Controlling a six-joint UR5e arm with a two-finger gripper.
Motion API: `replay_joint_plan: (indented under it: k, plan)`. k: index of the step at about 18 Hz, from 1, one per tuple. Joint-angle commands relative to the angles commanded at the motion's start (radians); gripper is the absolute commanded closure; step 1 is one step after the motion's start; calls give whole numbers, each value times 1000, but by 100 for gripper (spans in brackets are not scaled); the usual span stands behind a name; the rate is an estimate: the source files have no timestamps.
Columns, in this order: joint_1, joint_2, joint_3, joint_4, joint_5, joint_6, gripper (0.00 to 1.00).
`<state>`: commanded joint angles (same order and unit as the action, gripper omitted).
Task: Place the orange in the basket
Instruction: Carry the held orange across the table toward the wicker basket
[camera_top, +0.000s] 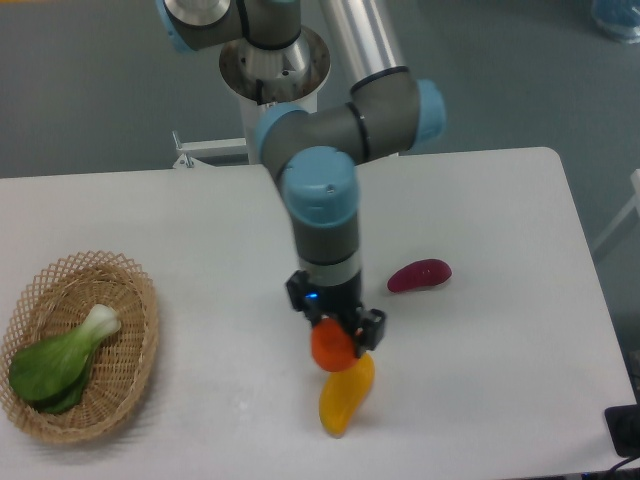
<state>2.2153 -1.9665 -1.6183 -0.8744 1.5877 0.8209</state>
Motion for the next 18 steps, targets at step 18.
replay_joint_plan:
  k: [18]
  plan:
    - [-391, -172, 179, 14, 2, -338, 31]
